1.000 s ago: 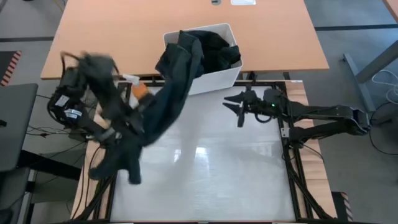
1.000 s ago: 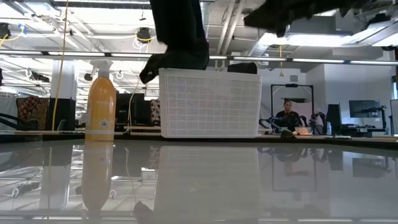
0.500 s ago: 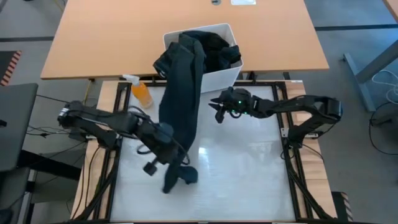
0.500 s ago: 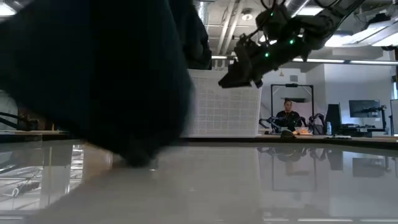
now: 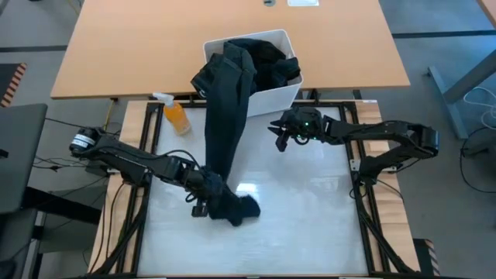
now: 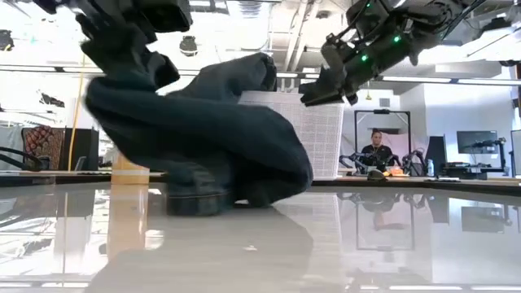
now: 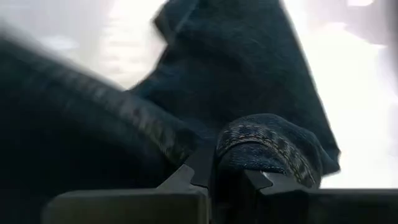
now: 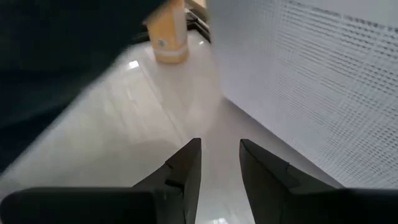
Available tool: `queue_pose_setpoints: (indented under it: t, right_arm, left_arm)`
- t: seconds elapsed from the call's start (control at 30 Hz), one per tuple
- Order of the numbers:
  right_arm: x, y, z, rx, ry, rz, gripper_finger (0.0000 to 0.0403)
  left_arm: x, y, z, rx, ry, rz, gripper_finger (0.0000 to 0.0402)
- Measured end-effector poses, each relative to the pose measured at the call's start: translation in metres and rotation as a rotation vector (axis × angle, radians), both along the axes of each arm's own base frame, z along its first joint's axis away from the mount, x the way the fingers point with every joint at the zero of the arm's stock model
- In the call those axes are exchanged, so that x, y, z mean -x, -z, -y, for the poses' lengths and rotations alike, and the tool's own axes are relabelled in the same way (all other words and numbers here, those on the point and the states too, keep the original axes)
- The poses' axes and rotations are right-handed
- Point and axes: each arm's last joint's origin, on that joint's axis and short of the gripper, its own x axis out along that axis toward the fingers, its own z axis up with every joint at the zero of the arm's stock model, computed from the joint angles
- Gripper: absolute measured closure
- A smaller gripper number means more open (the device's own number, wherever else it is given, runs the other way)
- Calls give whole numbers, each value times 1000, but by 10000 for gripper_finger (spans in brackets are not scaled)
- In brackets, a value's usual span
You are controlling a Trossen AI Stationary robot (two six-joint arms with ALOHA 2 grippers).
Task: Fold laundry
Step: Remove the blue long pants from the white bin
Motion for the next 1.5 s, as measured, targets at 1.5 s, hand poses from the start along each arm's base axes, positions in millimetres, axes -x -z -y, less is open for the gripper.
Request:
queue_pose_setpoints:
  t: [1.5]
  right_arm:
    - [-57, -118, 57, -286, 114, 326, 192]
  left_arm:
    - [16, -13, -13, -294, -95, 21, 273]
